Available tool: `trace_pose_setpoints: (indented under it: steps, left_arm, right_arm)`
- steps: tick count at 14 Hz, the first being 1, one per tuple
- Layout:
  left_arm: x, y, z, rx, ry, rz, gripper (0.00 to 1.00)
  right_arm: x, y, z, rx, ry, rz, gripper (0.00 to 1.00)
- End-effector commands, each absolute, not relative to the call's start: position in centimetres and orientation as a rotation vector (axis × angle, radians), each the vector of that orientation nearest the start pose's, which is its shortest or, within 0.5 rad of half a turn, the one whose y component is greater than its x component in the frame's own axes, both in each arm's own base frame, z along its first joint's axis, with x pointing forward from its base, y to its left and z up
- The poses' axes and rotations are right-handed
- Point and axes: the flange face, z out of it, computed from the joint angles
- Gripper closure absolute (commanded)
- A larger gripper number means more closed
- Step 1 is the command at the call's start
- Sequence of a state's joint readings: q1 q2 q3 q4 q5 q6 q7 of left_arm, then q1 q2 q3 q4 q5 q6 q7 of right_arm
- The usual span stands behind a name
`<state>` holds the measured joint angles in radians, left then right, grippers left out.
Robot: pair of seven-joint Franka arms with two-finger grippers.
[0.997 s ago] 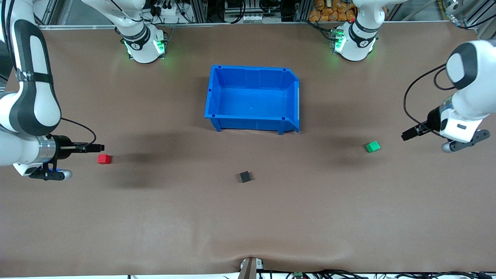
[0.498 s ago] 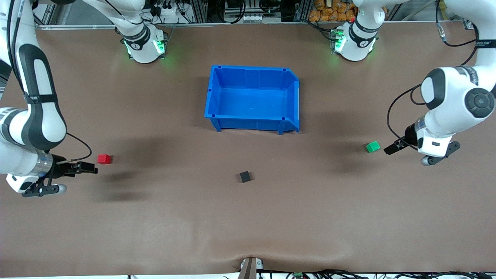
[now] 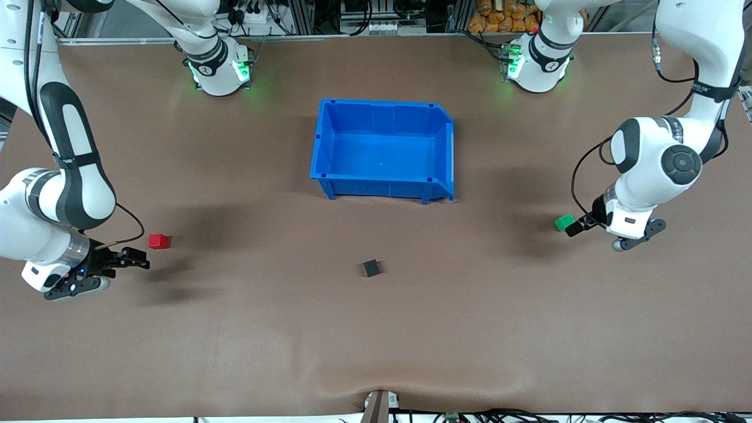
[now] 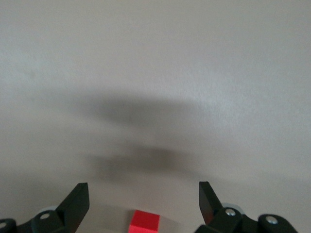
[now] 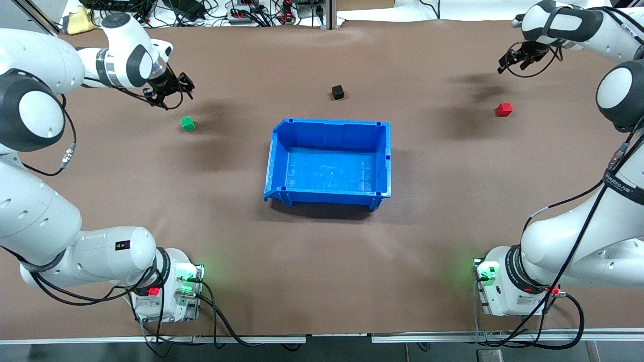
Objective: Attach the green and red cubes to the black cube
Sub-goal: 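Close the right gripper on the red cube while the left gripper grasps green, then lift the red cube with the right gripper while the left gripper carries green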
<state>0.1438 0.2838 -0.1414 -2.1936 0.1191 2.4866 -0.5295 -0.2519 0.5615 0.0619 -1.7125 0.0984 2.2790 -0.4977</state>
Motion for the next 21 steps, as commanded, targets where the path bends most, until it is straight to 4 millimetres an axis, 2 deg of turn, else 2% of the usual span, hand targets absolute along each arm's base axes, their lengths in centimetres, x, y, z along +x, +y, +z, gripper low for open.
trace_pose_setpoints:
  steps: [1, 2, 4, 8, 12, 13, 14, 15, 16, 19, 21]
  left_arm:
    - [55.3, 0.9, 24.6, -3.013, -0.588, -0.040, 0.00]
    - [55.2, 1.2, 23.9, -3.011, -0.590, -0.024, 0.00]
    - [55.3, 1.0, 22.9, -3.022, -0.592, -0.037, 0.00]
    - [55.4, 0.8, 21.3, -3.034, -0.588, -0.039, 0.00]
    - [54.7, 0.7, 20.0, -3.033, -0.586, 0.003, 0.05]
    - [54.7, 0.8, 19.8, -3.033, -0.583, 0.010, 0.08]
    - [54.6, 0.8, 19.6, -3.033, -0.585, 0.015, 0.11]
    - [54.6, 0.8, 19.6, -3.033, -0.585, 0.015, 0.12]
    - [54.5, 0.8, 19.4, -3.033, -0.585, 0.022, 0.13]
    - [54.6, 0.8, 18.9, -3.033, -0.585, 0.034, 0.19]
    - [54.6, 0.8, 18.8, -3.034, -0.585, 0.034, 0.28]
  right_arm:
    - [63.2, -14.0, 23.4, -2.979, -0.371, 0.015, 0.00]
    - [62.4, -14.3, 22.5, -2.969, -0.349, 0.042, 0.00]
    - [62.1, -14.8, 22.4, -2.961, -0.320, 0.037, 0.00]
    - [61.0, -14.2, 20.7, -2.903, -0.239, 0.021, 0.00]
    - [59.9, -14.4, 19.1, -2.898, -0.296, -0.060, 0.00]
    - [59.8, -14.5, 19.1, -2.894, -0.321, -0.061, 0.20]
    - [59.6, -14.9, 19.1, -2.888, -0.338, -0.054, 0.59]
    - [59.5, -14.9, 19.0, -2.880, -0.346, -0.040, 0.90]
    - [59.3, -14.7, 19.0, -2.858, -0.342, -0.003, 1.00]
    - [59.0, -14.8, 18.9, -2.798, -0.274, 0.012, 1.00]
    - [58.8, -14.6, 19.1, -2.779, -0.283, 0.030, 1.00]
